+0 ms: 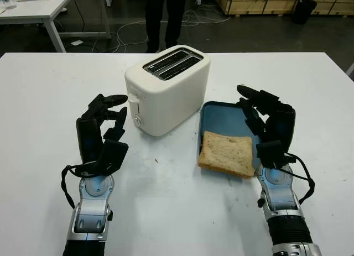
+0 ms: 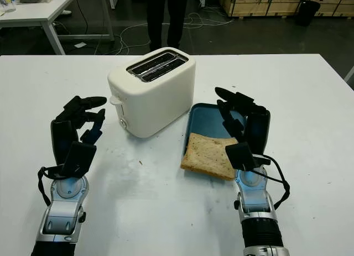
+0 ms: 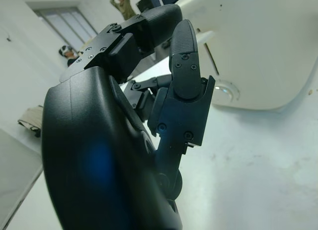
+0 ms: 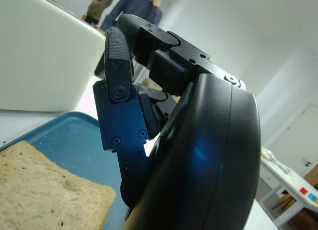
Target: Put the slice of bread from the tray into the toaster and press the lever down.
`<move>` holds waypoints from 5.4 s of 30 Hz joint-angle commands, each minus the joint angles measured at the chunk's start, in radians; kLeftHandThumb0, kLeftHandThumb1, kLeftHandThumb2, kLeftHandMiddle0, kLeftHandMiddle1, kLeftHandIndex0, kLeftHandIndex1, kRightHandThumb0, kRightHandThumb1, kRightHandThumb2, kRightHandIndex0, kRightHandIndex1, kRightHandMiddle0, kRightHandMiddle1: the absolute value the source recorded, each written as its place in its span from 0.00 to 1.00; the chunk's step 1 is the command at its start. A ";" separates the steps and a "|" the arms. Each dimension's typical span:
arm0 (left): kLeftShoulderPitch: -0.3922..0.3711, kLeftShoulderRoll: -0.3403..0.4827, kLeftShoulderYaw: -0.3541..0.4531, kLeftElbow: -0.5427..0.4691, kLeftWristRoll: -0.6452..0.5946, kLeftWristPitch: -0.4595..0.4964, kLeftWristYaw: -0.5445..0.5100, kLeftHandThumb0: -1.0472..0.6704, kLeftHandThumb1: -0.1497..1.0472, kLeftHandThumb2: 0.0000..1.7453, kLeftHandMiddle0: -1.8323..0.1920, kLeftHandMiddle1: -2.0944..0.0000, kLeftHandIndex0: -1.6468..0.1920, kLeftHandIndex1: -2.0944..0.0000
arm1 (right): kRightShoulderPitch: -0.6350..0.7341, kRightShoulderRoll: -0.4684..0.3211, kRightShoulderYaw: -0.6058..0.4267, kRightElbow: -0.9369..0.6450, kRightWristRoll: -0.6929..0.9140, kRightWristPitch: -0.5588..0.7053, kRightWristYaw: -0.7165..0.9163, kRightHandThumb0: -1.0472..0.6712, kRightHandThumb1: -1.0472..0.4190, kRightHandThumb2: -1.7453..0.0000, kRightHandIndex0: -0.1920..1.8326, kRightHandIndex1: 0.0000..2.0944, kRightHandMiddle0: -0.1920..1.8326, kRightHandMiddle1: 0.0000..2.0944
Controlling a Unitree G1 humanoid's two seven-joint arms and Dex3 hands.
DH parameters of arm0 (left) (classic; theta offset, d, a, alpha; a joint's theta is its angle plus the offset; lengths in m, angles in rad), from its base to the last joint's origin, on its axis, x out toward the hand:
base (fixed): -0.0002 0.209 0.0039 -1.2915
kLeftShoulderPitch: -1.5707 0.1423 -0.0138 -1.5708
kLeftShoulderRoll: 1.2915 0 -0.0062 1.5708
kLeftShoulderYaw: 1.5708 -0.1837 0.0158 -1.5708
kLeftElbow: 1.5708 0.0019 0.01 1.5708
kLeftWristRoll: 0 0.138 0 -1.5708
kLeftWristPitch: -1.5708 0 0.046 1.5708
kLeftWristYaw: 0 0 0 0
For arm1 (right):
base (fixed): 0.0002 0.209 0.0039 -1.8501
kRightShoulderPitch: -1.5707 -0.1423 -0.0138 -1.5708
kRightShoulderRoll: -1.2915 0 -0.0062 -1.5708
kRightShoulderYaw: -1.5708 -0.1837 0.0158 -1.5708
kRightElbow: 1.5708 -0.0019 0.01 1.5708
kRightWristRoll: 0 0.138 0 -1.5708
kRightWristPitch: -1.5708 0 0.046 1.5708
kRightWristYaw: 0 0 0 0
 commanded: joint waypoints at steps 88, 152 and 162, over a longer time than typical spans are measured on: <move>-0.011 -0.035 -0.018 0.006 0.020 -0.071 0.036 0.34 0.89 0.21 0.60 0.25 0.56 0.42 | 0.202 -0.468 0.516 -0.146 -1.031 0.487 -0.006 0.32 0.09 0.87 0.39 0.63 0.47 0.34; -0.009 -0.061 -0.030 -0.005 0.013 -0.066 0.032 0.35 0.89 0.20 0.61 0.24 0.57 0.41 | -1.380 -0.499 0.881 1.049 -1.092 -0.067 -0.734 0.26 0.09 0.67 0.68 0.83 0.55 0.83; -0.001 -0.059 -0.034 0.000 0.043 -0.080 0.057 0.36 0.89 0.20 0.59 0.24 0.56 0.41 | -1.475 -0.401 0.963 1.086 -1.086 -0.061 -0.707 0.27 0.09 0.69 0.68 0.83 0.54 0.83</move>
